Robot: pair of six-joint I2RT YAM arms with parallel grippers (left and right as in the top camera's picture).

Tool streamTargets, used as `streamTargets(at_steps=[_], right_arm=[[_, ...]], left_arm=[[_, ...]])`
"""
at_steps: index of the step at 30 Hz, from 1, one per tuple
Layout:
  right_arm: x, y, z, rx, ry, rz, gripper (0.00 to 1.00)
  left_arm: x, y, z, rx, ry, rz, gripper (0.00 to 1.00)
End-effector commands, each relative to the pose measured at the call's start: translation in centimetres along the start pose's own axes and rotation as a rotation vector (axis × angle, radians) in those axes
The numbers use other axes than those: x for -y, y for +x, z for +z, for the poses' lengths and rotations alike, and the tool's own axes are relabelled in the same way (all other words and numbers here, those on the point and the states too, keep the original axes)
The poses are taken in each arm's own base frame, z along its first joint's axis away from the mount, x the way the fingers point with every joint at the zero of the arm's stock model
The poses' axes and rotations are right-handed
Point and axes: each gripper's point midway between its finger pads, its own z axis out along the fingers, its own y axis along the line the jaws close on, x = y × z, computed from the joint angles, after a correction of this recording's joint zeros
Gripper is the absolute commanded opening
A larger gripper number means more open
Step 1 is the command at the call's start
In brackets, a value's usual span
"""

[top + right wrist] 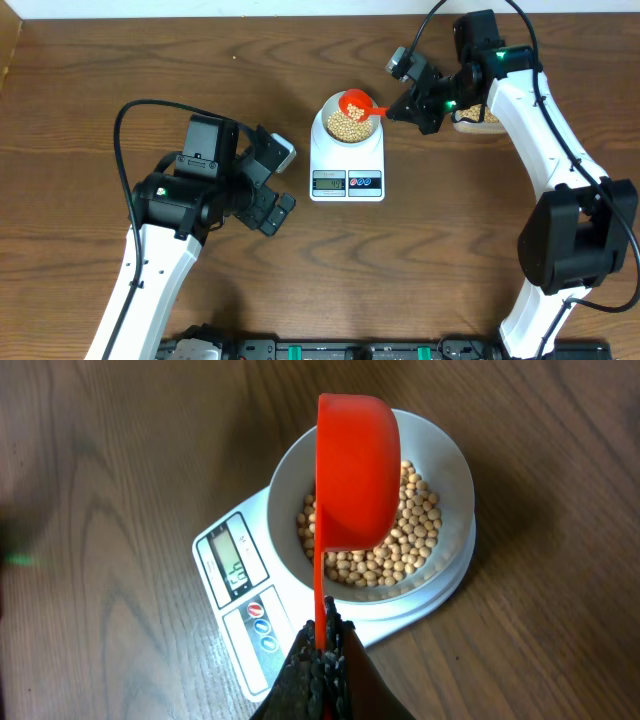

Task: Scoop item into bowl and weigh 50g on scale
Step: 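Tip the scoop further with the right gripper to trickle soybeans in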

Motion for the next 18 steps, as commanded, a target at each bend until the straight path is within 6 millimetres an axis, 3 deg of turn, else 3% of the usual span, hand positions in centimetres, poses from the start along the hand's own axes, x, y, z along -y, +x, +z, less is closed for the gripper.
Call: streamTargets(at_steps=[1,18], right_arm=[[-1.06,-1.65,-1.24,0.037,-0.001,-0.048,0.01],[-1.29,-1.42,-1.20,0.023,-0.003,-0.058,0.01]], left_arm=[[-0.06,0.03,0.07,-0.006,-0.002,0.016,0.98],[-0.06,0.03,0.07,-0.006,-0.002,0.016,0.98]])
